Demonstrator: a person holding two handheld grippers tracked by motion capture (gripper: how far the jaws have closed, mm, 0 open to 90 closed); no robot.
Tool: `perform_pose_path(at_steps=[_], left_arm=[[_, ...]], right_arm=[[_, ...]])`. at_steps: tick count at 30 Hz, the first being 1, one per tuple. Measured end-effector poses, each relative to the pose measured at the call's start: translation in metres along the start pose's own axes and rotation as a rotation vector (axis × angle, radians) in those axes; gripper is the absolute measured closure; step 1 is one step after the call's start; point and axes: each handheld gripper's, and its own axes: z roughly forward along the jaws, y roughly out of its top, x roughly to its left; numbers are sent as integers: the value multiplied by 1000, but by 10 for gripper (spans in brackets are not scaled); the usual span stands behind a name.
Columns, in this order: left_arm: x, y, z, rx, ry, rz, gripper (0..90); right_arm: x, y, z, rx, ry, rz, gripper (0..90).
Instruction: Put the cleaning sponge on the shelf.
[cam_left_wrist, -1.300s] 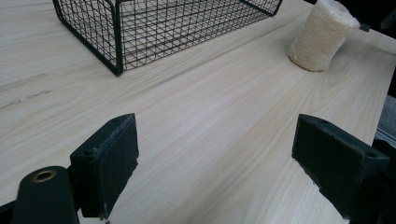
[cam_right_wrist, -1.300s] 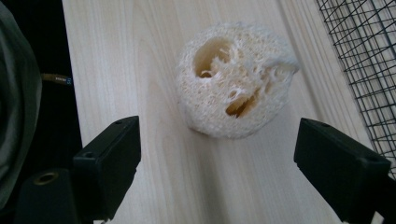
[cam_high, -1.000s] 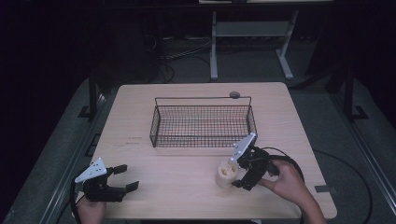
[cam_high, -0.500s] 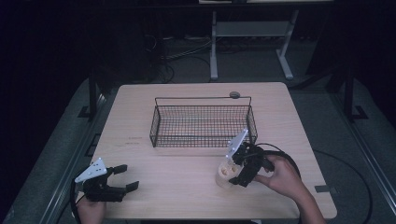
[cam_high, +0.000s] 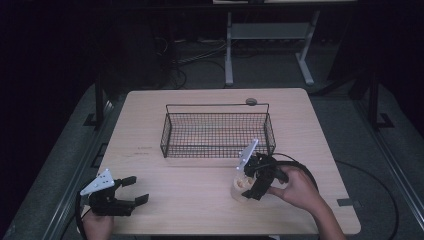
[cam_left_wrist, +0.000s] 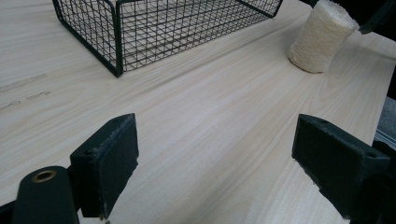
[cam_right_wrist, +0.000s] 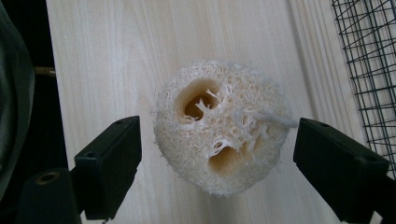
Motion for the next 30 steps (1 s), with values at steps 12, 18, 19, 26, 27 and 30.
perform_pose_path(at_steps=[12, 18, 19, 26, 27, 30], left_arm=[[0, 0, 0, -6, 0, 0, 134], [0, 0, -1, -6, 0, 2, 134], [0, 0, -1, -6, 1, 1, 134], [1, 0, -2, -8, 1, 1, 134], [1, 0, -2, -9, 1, 0, 134], [1, 0, -2, -11, 1, 0, 134]], right_arm=[[0, 7, 5, 40, -14, -21, 198], [0, 9, 7, 54, -14, -29, 233], [0, 9, 7, 57, -12, -29, 246], [1, 13, 6, 70, -9, -47, 295], [1, 13, 6, 70, -9, -47, 295], [1, 15, 3, 53, 3, -50, 297]])
